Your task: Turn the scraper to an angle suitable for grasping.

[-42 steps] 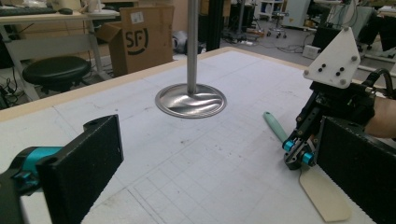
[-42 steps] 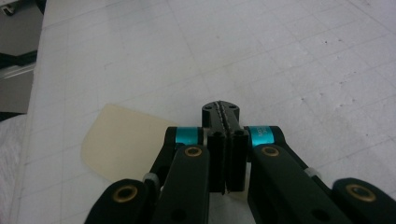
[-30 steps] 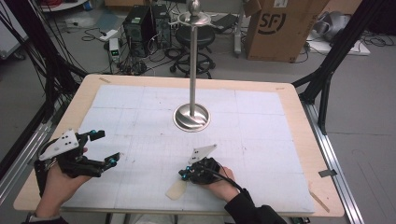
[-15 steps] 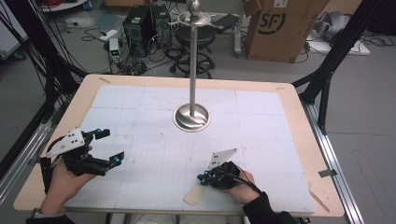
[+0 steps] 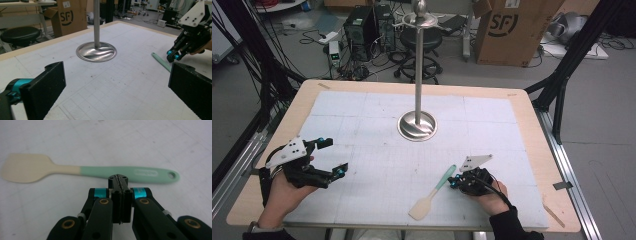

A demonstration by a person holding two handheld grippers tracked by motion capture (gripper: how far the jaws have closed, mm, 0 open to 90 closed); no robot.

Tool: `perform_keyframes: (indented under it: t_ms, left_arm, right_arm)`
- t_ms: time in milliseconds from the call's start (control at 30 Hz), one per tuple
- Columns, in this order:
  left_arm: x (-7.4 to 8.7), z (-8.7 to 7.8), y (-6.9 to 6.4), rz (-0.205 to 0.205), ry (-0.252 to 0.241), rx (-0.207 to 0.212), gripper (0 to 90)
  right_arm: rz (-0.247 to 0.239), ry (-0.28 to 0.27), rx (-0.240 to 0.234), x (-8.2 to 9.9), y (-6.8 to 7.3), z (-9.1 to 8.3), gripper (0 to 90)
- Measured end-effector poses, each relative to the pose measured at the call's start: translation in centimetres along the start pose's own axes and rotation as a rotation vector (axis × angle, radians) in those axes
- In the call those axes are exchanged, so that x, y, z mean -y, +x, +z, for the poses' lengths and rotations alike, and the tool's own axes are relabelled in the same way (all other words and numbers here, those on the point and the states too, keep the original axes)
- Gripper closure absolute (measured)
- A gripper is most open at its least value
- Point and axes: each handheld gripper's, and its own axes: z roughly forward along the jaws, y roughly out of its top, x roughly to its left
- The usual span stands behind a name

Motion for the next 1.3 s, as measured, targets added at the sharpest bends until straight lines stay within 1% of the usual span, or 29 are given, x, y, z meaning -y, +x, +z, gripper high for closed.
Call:
perform_keyframes:
  t_ms: [67, 167, 233, 400, 567, 600, 633, 700, 733, 767, 833, 900, 933, 967, 1067, 1100, 1133, 1200, 1267, 1300]
  left_arm:
    - [0.0, 0.1, -0.1, -0.001, 0.003, 0.003, 1.7]
    - [0.1, 0.2, -0.1, -0.003, 0.007, 0.003, 1.6]
    - [0.2, 0.2, -0.1, 0.000, 0.007, 0.000, 1.7]
    - [0.2, -0.3, -0.1, 0.002, 0.001, -0.012, 1.7]
    - [0.3, -1.2, -0.1, -0.005, -0.006, -0.031, 1.7]
    - [0.3, -1.3, 0.0, -0.005, -0.006, -0.034, 1.7]
    - [0.4, -1.5, 0.0, -0.005, -0.007, -0.038, 1.7]
    - [0.4, -1.7, 0.0, -0.012, -0.009, -0.045, 1.7]
    - [0.4, -1.7, 0.0, -0.018, -0.014, -0.042, 1.7]
    - [0.3, -1.8, 0.0, -0.022, -0.020, -0.035, 1.7]
    - [0.0, -1.7, -0.2, -0.011, -0.026, -0.030, 1.7]
    - [-0.1, -1.7, -0.3, 0.000, -0.022, -0.029, 1.7]
    - [-0.1, -1.6, -0.3, 0.003, -0.021, -0.028, 1.6]
    - [-0.1, -1.6, -0.3, 0.003, -0.021, -0.028, 1.7]
    - [0.2, -1.5, -0.1, -0.007, -0.012, -0.033, 1.7]
    - [0.2, -1.5, -0.1, -0.007, -0.012, -0.033, 1.6]
    - [0.3, -1.5, 0.0, -0.010, -0.010, -0.038, 1.7]
    - [0.3, -1.5, 0.1, -0.013, -0.009, -0.039, 1.7]
    - [0.4, -1.4, 0.1, -0.015, -0.008, -0.040, 1.7]
    - [0.4, -1.4, 0.1, -0.015, -0.008, -0.040, 1.7]
  right_arm:
    - [0.006, -0.012, 0.004, 0.0, -0.3, 0.3, 90.0]
    - [-0.014, -0.009, 0.042, -0.5, 0.1, 0.8, 90.0]
    - [-0.014, -0.011, 0.054, -0.8, 0.2, 1.1, 90.0]
    - [-0.017, -0.032, 0.047, -2.0, 0.1, 2.4, 90.0]
    - [-0.043, -0.065, 0.031, -3.7, 0.2, 4.5, 90.0]
    - [-0.039, -0.071, 0.026, -4.0, 0.3, 4.9, 90.0]
    - [-0.045, -0.078, 0.026, -4.3, 0.3, 5.3, 90.0]
    - [-0.043, -0.096, 0.027, -4.7, 0.5, 6.0, 90.0]
    - [-0.042, -0.104, 0.032, -4.8, 0.6, 6.2, 90.0]
    - [-0.052, -0.109, 0.045, -4.8, 0.7, 6.3, 90.0]
    - [-0.062, -0.107, 0.055, -5.0, 1.1, 6.2, 90.0]
    - [-0.077, -0.144, 0.021, -5.2, 1.9, 5.7, 90.0]
    - [-0.088, -0.156, -0.004, -5.4, 2.5, 5.5, 90.0]
    - [-0.100, -0.157, -0.033, -5.6, 3.1, 5.4, 90.0]
    - [-0.164, -0.120, -0.109, -5.7, 5.3, 5.4, 90.0]
    - [-0.172, -0.102, -0.133, -5.6, 6.0, 5.4, 90.0]
    - [-0.190, -0.094, -0.150, -5.5, 6.6, 5.4, 90.0]
    - [-0.207, -0.074, -0.188, -5.4, 7.5, 5.7, 90.0]
    - [-0.213, -0.052, -0.219, -5.5, 8.1, 6.1, 90.0]
    - [-0.228, -0.040, -0.226, -5.5, 8.4, 6.4, 90.0]
